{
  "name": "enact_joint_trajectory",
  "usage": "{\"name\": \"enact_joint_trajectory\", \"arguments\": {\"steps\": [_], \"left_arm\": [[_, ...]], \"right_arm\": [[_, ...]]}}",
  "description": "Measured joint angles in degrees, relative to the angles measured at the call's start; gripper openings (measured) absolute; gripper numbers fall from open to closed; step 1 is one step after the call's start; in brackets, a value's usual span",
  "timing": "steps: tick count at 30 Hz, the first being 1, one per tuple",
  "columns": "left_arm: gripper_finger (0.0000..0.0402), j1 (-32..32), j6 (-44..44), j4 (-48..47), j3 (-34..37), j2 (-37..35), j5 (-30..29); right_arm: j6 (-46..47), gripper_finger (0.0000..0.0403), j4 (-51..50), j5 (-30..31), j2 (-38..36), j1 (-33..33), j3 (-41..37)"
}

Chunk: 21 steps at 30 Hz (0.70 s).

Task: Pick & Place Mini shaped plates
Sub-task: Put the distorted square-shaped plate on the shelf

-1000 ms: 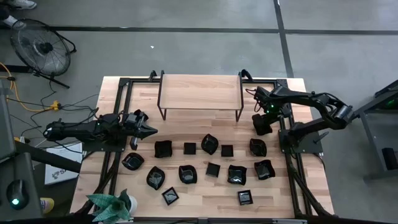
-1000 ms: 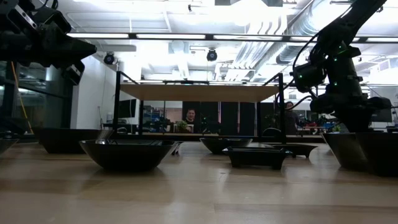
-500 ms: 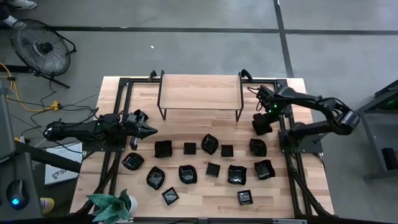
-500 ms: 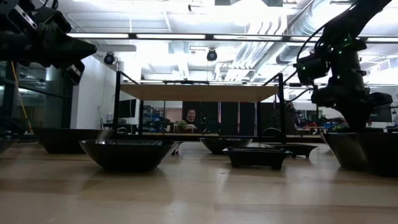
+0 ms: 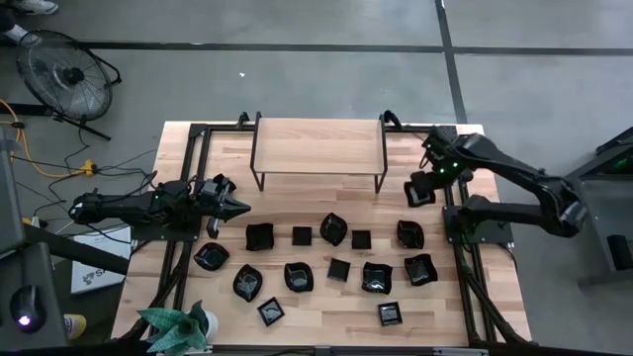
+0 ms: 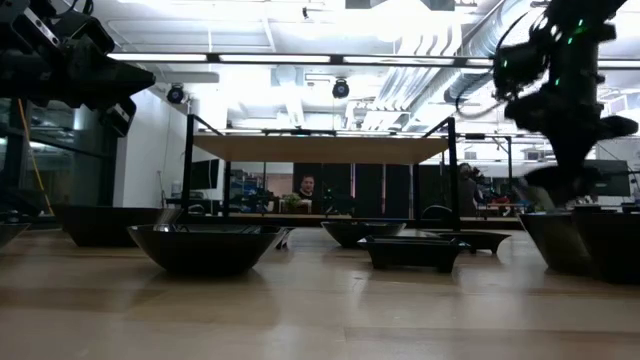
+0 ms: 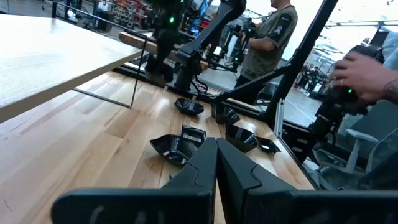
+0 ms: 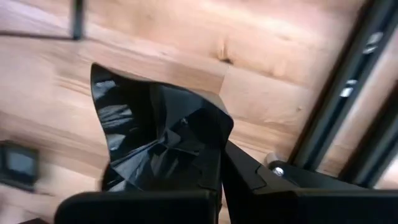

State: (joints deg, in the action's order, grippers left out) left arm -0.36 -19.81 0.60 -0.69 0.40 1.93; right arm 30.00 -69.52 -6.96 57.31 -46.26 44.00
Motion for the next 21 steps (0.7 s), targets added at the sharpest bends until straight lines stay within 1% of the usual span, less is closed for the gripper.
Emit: {"name": "enact_joint_trajectory", "arguments": {"steps": [5,10,14,21], "left_arm": [[0.0001,0.0,0.0,0.0,0.0,0.0,0.0],[0.0001,0.0,0.0,0.0,0.0,0.0,0.0],[0.0001,0.0,0.0,0.0,0.0,0.0,0.0],[0.0001,0.0,0.0,0.0,0.0,0.0,0.0]], "right_arm": [[0.9,0.0001,-4.3,2.1,-2.8,-0.1,8.5],[1.1,0.0001,-5.9,2.7,-2.2,-0.1,18.6],[1.3,0.0001,-5.9,2.4,1.0,-0.1,25.7],[-0.4,0.0,-5.5,0.1,11.0,-0.1,36.6]]}}
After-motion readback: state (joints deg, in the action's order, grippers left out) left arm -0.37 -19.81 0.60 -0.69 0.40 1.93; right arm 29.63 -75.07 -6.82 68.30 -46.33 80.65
